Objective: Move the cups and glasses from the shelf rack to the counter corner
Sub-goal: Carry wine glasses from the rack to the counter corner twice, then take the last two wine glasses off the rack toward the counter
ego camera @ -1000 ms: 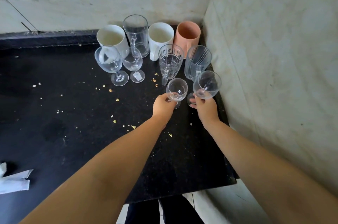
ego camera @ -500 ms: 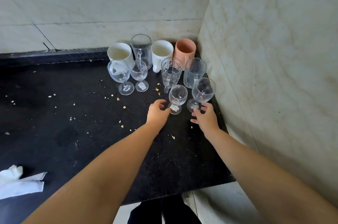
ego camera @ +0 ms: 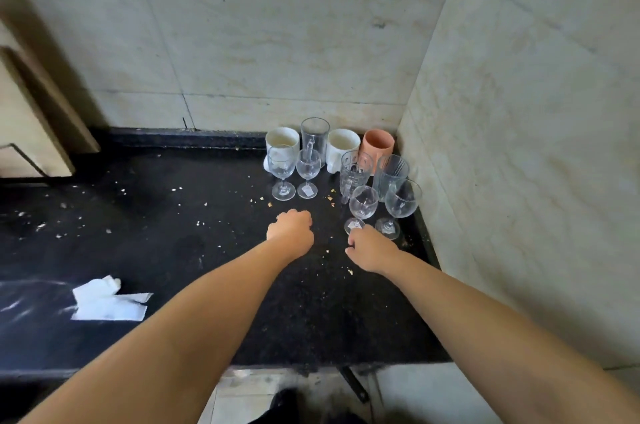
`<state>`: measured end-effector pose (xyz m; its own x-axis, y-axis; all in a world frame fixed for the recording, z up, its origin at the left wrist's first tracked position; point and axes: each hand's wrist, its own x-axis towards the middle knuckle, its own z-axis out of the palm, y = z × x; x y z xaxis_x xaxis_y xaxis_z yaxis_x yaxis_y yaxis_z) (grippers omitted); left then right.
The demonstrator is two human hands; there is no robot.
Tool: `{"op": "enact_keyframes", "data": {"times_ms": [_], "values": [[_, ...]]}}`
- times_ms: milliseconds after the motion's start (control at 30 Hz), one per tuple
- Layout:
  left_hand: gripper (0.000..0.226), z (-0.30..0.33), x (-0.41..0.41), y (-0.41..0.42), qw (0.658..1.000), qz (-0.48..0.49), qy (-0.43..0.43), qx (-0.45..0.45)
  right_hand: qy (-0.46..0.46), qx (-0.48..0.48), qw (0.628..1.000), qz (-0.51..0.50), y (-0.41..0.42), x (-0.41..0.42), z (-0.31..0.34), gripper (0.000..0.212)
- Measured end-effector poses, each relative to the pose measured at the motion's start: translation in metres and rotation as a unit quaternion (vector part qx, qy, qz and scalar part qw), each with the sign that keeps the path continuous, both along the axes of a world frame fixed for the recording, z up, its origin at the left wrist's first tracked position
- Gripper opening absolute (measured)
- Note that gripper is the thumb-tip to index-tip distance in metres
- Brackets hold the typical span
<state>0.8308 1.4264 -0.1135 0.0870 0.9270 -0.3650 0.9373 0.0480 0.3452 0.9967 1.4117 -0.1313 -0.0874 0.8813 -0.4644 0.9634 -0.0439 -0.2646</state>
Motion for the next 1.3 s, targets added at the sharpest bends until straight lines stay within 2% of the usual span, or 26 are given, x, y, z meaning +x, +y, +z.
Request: {"op": "enact_keyframes", "data": {"times_ms": [67,167,467,700,867,1100,1300], "values": [[0.036,0.007,-0.011,-0.016,0.999,0.018,0.034,0.021,-0.026,0.013,0.999,0.041,0.000,-0.011,0.009,0.020],[0.035,0.015,-0.032,-0.046,0.996,0.064,0.052,0.030,-0.068,0.033,0.991,0.113,-0.002,-0.031,0.023,0.033],[0.032,0.018,-0.108,-0.191,0.959,0.278,0.053,0.012,-0.068,0.033,0.944,0.322,-0.068,-0.138,0.017,0.035],[0.036,0.020,-0.174,-0.339,0.879,0.475,0.041,-0.008,-0.061,0.033,0.863,0.500,-0.172,-0.254,0.019,0.032],[0.034,0.018,-0.202,-0.446,0.820,0.570,0.053,-0.015,-0.049,0.042,0.805,0.589,-0.266,-0.315,0.019,0.030],[0.035,0.020,-0.222,-0.600,0.775,0.630,0.044,-0.004,-0.047,0.055,0.741,0.668,-0.422,-0.378,0.022,0.033],[0.033,0.023,-0.254,-0.776,0.699,0.714,0.041,0.005,-0.006,0.072,0.672,0.737,-0.596,-0.432,0.031,0.035]]}}
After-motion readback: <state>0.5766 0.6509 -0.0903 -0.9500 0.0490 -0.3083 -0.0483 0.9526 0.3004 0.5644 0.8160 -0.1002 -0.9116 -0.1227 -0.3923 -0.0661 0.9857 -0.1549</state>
